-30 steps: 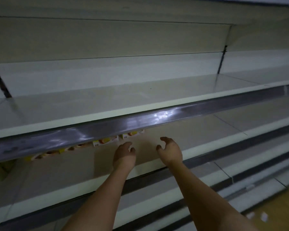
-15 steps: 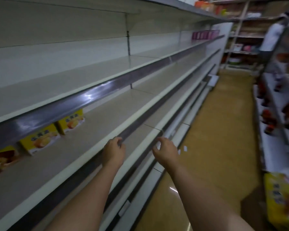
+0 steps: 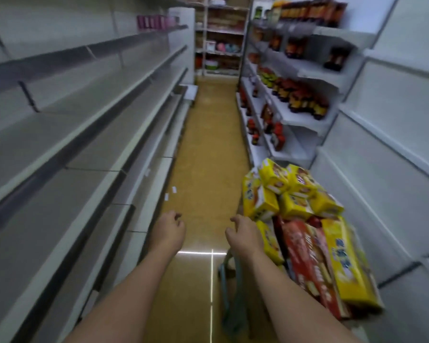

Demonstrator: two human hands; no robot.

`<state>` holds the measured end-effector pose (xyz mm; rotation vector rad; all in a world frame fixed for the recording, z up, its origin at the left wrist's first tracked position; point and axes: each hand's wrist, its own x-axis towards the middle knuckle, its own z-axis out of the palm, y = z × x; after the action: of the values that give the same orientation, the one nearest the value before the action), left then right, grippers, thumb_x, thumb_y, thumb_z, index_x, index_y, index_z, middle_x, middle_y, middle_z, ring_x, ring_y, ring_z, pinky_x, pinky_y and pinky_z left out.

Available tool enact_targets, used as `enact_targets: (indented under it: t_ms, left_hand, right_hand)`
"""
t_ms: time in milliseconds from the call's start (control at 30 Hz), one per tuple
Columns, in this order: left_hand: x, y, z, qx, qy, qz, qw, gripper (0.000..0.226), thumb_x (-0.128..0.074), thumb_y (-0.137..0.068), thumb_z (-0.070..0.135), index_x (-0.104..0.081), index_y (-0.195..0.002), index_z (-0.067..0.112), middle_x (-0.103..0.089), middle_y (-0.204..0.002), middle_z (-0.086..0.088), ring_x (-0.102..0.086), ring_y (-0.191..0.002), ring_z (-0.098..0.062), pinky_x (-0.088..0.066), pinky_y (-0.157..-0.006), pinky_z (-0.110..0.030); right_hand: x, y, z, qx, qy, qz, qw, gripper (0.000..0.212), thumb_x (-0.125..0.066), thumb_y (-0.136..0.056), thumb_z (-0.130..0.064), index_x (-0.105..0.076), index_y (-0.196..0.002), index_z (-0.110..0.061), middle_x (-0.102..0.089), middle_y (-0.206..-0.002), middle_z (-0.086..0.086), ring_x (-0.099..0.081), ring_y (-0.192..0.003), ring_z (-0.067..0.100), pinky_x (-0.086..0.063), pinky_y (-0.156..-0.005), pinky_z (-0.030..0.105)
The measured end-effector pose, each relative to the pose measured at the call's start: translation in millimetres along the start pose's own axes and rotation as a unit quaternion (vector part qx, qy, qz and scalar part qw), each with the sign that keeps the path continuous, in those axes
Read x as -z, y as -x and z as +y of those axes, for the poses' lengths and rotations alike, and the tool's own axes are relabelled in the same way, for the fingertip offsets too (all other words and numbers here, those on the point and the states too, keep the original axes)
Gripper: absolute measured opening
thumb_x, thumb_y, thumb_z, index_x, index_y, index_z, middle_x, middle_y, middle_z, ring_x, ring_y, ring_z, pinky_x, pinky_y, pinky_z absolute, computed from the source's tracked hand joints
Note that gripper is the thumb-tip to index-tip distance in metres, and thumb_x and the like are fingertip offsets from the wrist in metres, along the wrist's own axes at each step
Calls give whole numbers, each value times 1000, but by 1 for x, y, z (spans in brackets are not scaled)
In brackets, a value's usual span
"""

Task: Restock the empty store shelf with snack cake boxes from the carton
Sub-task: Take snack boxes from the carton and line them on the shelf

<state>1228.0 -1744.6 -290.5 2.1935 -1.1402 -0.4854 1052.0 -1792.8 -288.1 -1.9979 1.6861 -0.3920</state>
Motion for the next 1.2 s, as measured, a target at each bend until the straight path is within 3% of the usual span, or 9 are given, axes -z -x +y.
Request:
enact_targets:
  t_ms: [267, 400, 533, 767, 933, 1100, 1200]
  left_hand:
    - [-89, 80, 41, -20, 0, -122, 992, 35, -50, -92, 21, -58, -126, 18, -61, -125, -4, -59, -107, -24, -49, -85, -33]
    - [-118, 106, 44, -31, -12, -165, 986, 36, -53, -92, 22, -55, -127, 20, -57, -129, -1, -57, -113, -22, -47, -86, -31]
    - [-139, 107, 53, -32, -1, -198, 980, 34, -57, -92, 22, -54, -125, 14, -55, -128, -7, -55, -113, -24, -45, -84, -31]
    - [-186, 94, 62, 96, 121, -254, 955, 97, -66, -84, 47, -4, -153, 20, -17, -155, -13, -30, -138, -35, -38, -105, -45]
    - [-214, 84, 59, 133, 154, -256, 945, 111, -67, -78, 57, 8, -152, 23, -13, -157, -14, -19, -143, -35, -31, -110, -53]
    - [-232, 66, 74, 159, 168, -232, 945, 113, -65, -74, 65, 0, -153, 16, -22, -155, -14, -25, -141, -35, -31, -111, -52]
    - [-243, 58, 77, 188, 164, -208, 946, 100, -68, -74, 59, -23, -147, 8, -37, -145, -17, -39, -133, -37, -39, -105, -51]
  right_hand:
    - [41, 59, 123, -110, -18, 10, 994, 33, -54, -90, -27, -57, -121, -16, -61, -117, 5, -59, -102, 25, -52, -84, 41]
    - [34, 72, 147, -150, -8, -16, 989, 36, -50, -95, -27, -54, -127, -11, -60, -123, 7, -57, -110, 26, -45, -82, 31]
    - [21, 67, 157, -181, 4, -71, 981, 38, -53, -94, -30, -52, -125, -9, -58, -125, 9, -56, -112, 27, -45, -87, 32]
    - [-5, 54, 161, -194, -50, -88, 976, 62, -57, -90, -43, -40, -142, -13, -47, -141, 8, -46, -127, 27, -44, -100, 40]
    - [-15, 43, 167, -201, -6, -135, 970, 81, -57, -88, -50, -19, -151, -15, -28, -154, 5, -22, -141, 32, -31, -110, 46]
    - [-18, 32, 174, -224, -9, -169, 960, 82, -57, -86, -53, -21, -150, -16, -30, -153, 7, -16, -143, 33, -29, -112, 47]
    - [-22, 34, 171, -223, -16, -154, 962, 84, -52, -90, -53, -12, -152, -13, -22, -156, 7, -12, -144, 33, -25, -112, 45]
